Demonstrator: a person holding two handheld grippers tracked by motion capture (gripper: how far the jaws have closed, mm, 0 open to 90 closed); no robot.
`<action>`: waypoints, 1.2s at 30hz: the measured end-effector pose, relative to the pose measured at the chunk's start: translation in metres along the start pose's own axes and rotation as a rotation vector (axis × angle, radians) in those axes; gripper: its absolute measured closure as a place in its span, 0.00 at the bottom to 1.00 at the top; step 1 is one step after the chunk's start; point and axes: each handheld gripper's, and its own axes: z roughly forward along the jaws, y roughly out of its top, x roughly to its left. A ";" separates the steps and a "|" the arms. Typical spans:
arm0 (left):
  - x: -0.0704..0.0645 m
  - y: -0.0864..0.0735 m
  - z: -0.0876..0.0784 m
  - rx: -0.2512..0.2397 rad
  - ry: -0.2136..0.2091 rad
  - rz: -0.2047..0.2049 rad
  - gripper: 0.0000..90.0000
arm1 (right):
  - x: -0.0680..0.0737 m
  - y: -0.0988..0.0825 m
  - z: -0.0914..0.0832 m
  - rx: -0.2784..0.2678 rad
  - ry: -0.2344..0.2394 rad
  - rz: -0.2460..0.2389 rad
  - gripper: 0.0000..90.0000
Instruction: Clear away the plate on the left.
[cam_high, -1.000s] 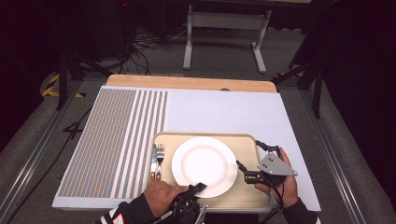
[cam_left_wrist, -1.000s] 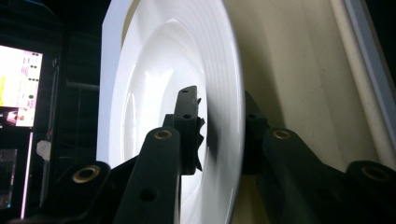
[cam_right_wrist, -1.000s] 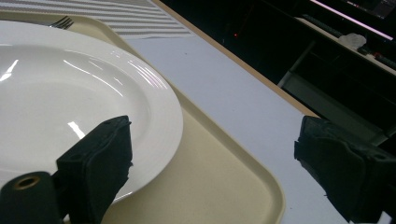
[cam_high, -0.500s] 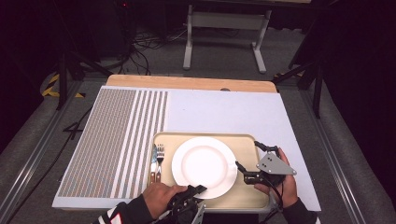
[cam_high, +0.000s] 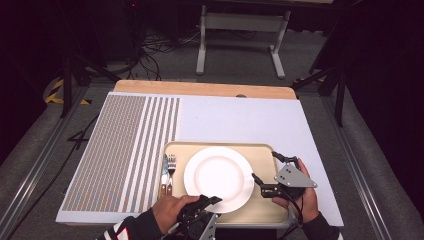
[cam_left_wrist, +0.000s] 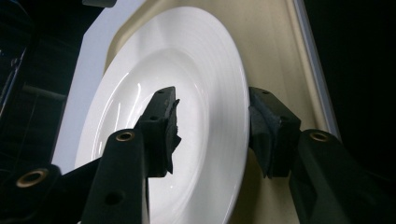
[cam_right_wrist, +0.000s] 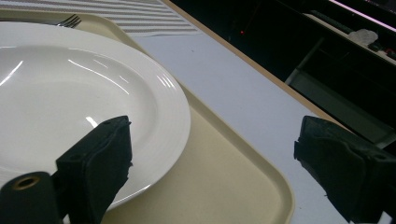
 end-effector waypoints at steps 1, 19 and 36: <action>0.000 0.000 0.000 0.000 0.001 -0.002 0.59 | 0.000 0.000 0.000 -0.001 0.000 0.000 0.13; 0.017 -0.006 -0.008 -0.092 -0.050 -0.169 0.38 | 0.003 0.001 0.001 -0.003 0.013 -0.009 0.13; 0.026 -0.016 -0.013 -0.130 -0.055 -0.249 0.24 | 0.004 0.002 0.001 0.003 0.008 -0.019 0.13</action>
